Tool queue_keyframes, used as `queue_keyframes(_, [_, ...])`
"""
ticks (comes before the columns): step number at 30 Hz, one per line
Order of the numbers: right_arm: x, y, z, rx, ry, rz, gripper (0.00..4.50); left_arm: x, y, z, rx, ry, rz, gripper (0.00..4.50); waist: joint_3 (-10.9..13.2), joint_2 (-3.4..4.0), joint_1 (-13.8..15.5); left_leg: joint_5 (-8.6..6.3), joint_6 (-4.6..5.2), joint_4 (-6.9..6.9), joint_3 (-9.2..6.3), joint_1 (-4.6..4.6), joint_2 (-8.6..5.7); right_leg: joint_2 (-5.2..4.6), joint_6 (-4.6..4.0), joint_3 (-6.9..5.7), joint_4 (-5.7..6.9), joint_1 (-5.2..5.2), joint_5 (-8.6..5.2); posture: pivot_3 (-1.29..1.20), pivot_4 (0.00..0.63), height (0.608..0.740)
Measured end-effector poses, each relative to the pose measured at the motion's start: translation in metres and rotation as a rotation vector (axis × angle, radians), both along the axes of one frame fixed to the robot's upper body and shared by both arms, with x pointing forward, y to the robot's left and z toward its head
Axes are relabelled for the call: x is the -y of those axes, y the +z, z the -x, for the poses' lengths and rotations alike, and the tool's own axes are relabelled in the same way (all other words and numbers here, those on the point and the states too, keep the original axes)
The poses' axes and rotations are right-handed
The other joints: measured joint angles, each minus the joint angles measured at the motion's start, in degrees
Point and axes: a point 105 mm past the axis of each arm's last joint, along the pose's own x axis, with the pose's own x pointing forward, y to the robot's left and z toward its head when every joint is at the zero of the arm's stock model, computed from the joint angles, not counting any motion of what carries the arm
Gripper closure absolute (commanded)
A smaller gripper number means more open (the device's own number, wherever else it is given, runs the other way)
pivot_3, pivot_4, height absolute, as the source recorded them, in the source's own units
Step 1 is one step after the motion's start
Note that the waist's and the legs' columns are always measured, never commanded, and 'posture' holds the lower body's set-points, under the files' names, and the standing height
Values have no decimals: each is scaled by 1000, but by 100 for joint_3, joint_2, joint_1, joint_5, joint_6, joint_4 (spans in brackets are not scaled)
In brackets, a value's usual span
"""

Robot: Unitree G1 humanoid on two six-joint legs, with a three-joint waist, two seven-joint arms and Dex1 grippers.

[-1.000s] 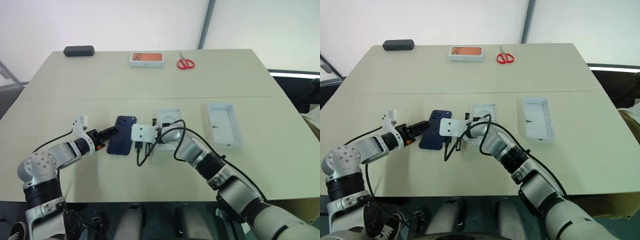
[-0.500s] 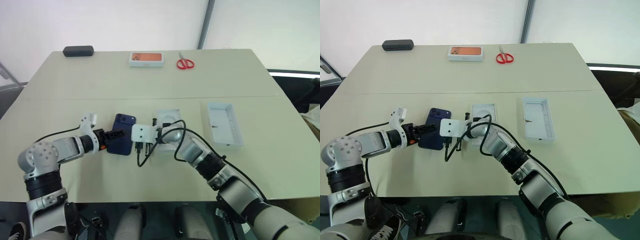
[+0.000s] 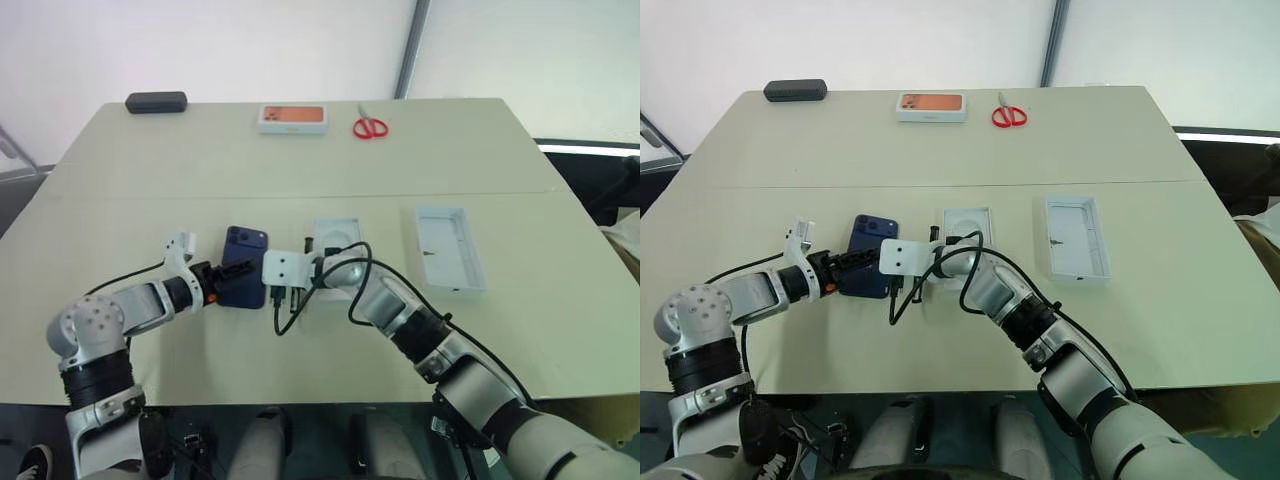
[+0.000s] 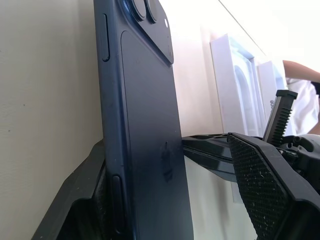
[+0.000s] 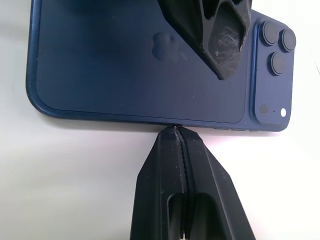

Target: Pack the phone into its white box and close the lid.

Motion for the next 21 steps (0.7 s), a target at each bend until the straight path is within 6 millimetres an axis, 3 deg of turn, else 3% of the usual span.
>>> queue_keyframes(3, [0,0,0,1,2,0,4500,-3,-1,1,-5,11,16,2018,0,-1,-4,0,0,-3,0,-1,1,1,0,0,-4,-1,0,0,150,740])
queue_keyframes(7, [0,0,0,4,2,1,4500,-4,-9,2,-36,25,47,3914,3,-6,1,0,0,-2,0,-3,2,1,0,0,-5,-1,0,0,150,740])
queue_keyframes(9, [0,0,0,4,1,2,4500,1,-2,3,-8,0,73,3914,2,-8,10,0,-1,-2,-4,-1,4,1,-1,-6,-16,6,0,0,150,740])
queue_keyframes(17, [-1,0,1,6,8,1,4500,-1,-6,5,-23,11,68,3914,2,-8,-3,1,-2,-8,-3,-2,6,5,-1,-2,-22,5,0,0,150,740])
queue_keyframes(19, [-1,0,1,6,8,0,4500,0,-6,5,-24,13,86,4402,2,-8,-2,1,-2,-8,-2,-2,6,4,-1,-2,-22,5,0,0,150,740])
queue_keyframes(21, [0,0,1,5,7,0,4500,1,-5,6,-22,11,107,4478,2,-8,-1,1,-2,-7,-3,-1,6,4,-1,-3,-23,7,0,0,150,740])
